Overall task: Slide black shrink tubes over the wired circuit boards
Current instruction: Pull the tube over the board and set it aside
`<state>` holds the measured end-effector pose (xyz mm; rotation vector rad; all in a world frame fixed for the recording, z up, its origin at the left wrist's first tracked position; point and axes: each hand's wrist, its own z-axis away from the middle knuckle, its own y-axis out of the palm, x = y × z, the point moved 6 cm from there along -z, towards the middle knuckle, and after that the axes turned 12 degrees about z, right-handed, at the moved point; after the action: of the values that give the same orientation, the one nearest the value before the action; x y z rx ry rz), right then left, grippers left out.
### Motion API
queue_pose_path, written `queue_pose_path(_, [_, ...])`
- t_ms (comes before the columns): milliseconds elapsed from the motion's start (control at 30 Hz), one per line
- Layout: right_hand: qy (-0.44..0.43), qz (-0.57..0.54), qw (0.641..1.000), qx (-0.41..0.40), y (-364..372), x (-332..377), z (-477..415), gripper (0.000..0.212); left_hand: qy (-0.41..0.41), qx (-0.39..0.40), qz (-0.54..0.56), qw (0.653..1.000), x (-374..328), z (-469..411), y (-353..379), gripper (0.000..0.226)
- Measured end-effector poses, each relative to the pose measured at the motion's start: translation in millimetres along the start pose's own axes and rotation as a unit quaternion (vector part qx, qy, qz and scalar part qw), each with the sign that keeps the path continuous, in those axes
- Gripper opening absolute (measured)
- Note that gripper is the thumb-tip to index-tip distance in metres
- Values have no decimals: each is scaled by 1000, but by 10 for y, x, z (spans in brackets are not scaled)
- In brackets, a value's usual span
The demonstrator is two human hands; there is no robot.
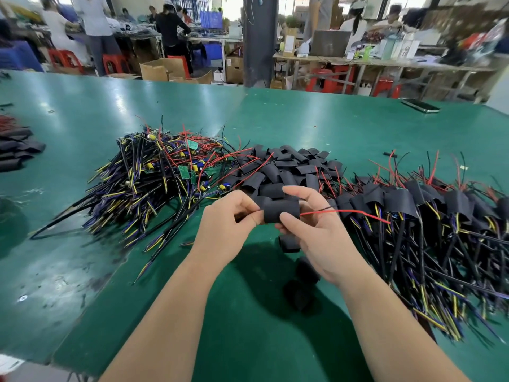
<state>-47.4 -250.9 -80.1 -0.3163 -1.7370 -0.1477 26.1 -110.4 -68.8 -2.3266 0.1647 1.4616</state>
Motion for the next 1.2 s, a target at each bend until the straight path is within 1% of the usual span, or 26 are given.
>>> queue_pose_path(100, [-5,-8,1000,-5,5,-5,-13,31,-2,8,36,999,23,-5,0,24])
queue_pose_path(167, [-3,13,1000,1,32,-18,-9,32,4,16,24,1000,41,-1,-8,30])
queue_pose_path(233, [6,21,1000,2,77,-28,4,35,6,25,14,1000,66,-3,-25,30])
queue_pose_path(300, [17,5,1000,9,147,-38,22,41,2,40,32,999,88,-6,-36,22])
queue_pose_path(333, [20,-9,1000,9,176,-35,26,47,3,48,44,998,84,-5,-35,18])
queue_pose_path(400, [32,-45,998,-29,157,-38,16,61,19,53,54,997,42,2,-41,11])
queue_pose_path(433, [45,-69,994,-66,105,-35,9,63,31,51,49,997,17,7,-49,5])
queue_pose_path(467, [57,-99,988,-106,35,-23,3,58,41,48,40,997,2,13,-62,4])
queue_pose_path(500, [68,-137,978,-140,-38,-7,-3,49,46,42,28,998,-2,18,-74,6])
queue_pose_path(567, [92,-219,954,-182,-168,2,-6,28,43,40,-1,998,15,24,-85,4])
queue_pose_path(600, [109,-249,941,-201,-233,-12,3,20,43,44,-22,998,26,25,-78,8])
queue_pose_path(700, [150,-301,909,-244,-393,-40,51,8,29,69,-86,993,64,42,-24,36])
queue_pose_path(800, [174,-304,898,-267,-484,-2,95,7,-20,73,-69,995,139,45,-20,48])
queue_pose_path(867, [162,-270,905,-287,-537,75,114,10,-45,61,-63,995,183,40,-48,50])
queue_pose_path(900, [143,-250,911,-295,-566,127,116,12,-52,56,-67,995,203,34,-60,51])
queue_pose_path(967, [98,-191,925,-315,-658,243,133,8,-56,54,-71,994,227,26,-71,50])
queue_pose_path(1000, [67,-132,930,-336,-737,322,167,12,-57,54,-72,994,235,24,-72,50])
queue_pose_path(1033, [31,-40,930,-365,-836,418,210,19,-57,55,-74,994,241,20,-70,51])
queue_pose_path(1067, [-6,77,912,-404,-946,524,265,24,-58,57,-76,994,245,19,-68,52])
queue_pose_path(1100, [-40,200,874,-441,-1049,630,322,26,-59,58,-78,994,248,15,-64,54])
queue_pose_path(1133, [-62,307,826,-468,-1139,719,373,25,-60,58,-80,993,254,12,-64,54])
queue_pose_path(1167, [-68,382,785,-483,-1223,771,409,21,-61,56,-82,993,261,9,-63,54])
queue_pose_path(1200, [-55,427,762,-484,-1318,776,423,20,-63,53,-84,993,267,8,-66,53])
